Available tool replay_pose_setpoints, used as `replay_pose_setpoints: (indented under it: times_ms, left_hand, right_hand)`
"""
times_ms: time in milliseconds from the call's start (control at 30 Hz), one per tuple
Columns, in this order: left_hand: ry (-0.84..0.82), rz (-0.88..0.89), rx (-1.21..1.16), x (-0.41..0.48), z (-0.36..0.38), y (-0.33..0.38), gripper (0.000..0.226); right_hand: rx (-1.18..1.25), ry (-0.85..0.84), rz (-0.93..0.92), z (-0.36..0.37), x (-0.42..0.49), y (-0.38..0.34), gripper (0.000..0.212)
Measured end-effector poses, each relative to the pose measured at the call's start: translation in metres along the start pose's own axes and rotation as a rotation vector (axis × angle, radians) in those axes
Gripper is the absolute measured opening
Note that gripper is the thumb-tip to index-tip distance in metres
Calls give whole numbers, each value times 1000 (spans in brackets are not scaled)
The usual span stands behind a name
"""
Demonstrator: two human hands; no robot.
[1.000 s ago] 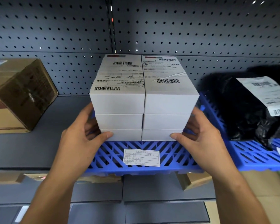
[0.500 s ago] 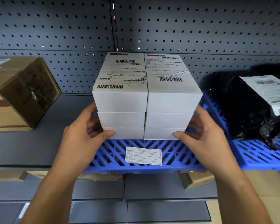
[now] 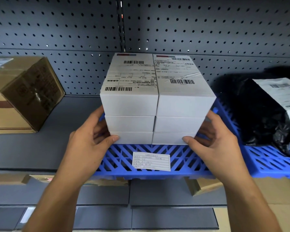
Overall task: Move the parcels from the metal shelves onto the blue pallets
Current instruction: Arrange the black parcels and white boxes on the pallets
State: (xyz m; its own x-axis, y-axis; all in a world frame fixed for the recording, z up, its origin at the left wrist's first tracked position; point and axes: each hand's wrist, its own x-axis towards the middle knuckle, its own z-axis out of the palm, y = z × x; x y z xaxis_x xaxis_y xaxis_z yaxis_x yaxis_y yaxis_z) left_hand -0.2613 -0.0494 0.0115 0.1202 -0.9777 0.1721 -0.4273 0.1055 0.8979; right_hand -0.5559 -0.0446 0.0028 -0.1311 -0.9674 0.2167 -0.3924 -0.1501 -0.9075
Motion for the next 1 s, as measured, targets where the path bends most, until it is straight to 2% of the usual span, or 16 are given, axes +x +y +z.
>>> replay_pose_setpoints:
  times_ms: [567, 1000]
  left_hand:
    - [-39, 15, 52, -1, -4, -6, 76]
    - [-40, 26, 130, 2, -1, -1, 59]
  right_hand:
    - [9, 0, 19, 0, -4, 1, 78]
    - [-36, -14, -6, 0, -3, -2, 80]
